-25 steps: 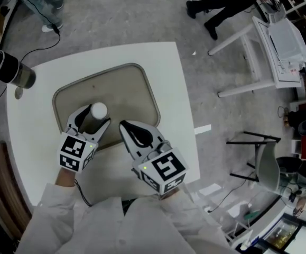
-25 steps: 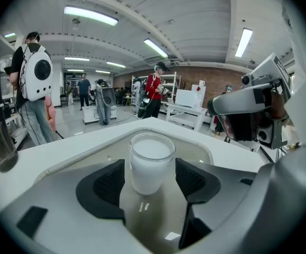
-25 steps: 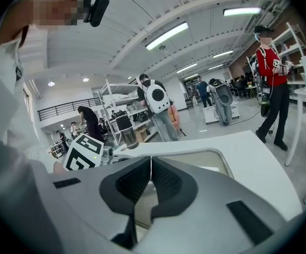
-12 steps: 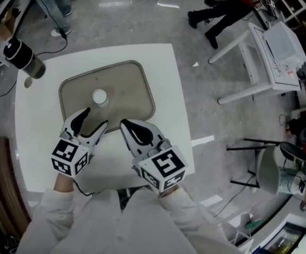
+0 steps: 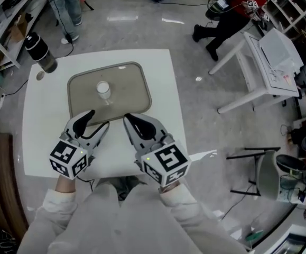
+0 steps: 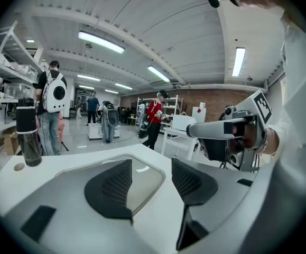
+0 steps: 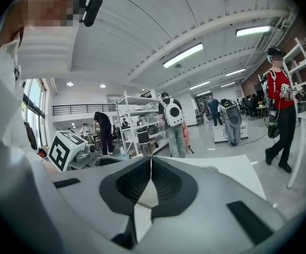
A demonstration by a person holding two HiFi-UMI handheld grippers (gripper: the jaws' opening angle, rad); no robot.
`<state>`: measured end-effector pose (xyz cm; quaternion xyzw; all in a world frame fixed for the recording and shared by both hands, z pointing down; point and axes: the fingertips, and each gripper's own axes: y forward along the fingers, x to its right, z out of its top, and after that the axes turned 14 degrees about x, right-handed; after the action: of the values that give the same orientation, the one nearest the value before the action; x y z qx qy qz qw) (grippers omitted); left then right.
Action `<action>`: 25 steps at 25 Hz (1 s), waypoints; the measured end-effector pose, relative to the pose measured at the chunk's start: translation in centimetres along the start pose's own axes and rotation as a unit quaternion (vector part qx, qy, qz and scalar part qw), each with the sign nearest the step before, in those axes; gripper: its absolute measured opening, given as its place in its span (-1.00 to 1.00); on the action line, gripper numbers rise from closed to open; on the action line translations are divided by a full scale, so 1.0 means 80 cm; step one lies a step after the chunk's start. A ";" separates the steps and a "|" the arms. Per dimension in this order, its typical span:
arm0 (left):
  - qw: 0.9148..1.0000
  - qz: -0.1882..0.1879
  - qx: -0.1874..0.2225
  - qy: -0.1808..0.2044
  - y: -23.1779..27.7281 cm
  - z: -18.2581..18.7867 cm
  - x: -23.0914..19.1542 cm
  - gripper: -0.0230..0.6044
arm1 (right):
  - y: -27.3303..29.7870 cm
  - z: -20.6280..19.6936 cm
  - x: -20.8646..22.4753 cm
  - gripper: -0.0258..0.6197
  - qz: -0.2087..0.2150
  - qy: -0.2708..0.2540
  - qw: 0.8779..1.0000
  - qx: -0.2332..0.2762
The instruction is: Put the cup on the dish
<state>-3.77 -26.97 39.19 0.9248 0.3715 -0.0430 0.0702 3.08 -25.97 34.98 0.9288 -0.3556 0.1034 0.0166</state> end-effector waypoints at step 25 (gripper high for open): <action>0.998 0.028 0.056 0.014 -0.100 0.028 0.137 -0.90 | -0.098 0.000 -0.122 -0.88 0.083 -0.026 0.996 -0.005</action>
<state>-1.52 -14.16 34.72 0.9378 0.3434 -0.0494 0.0141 1.24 -13.74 33.29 0.8985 -0.4319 0.0789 0.0034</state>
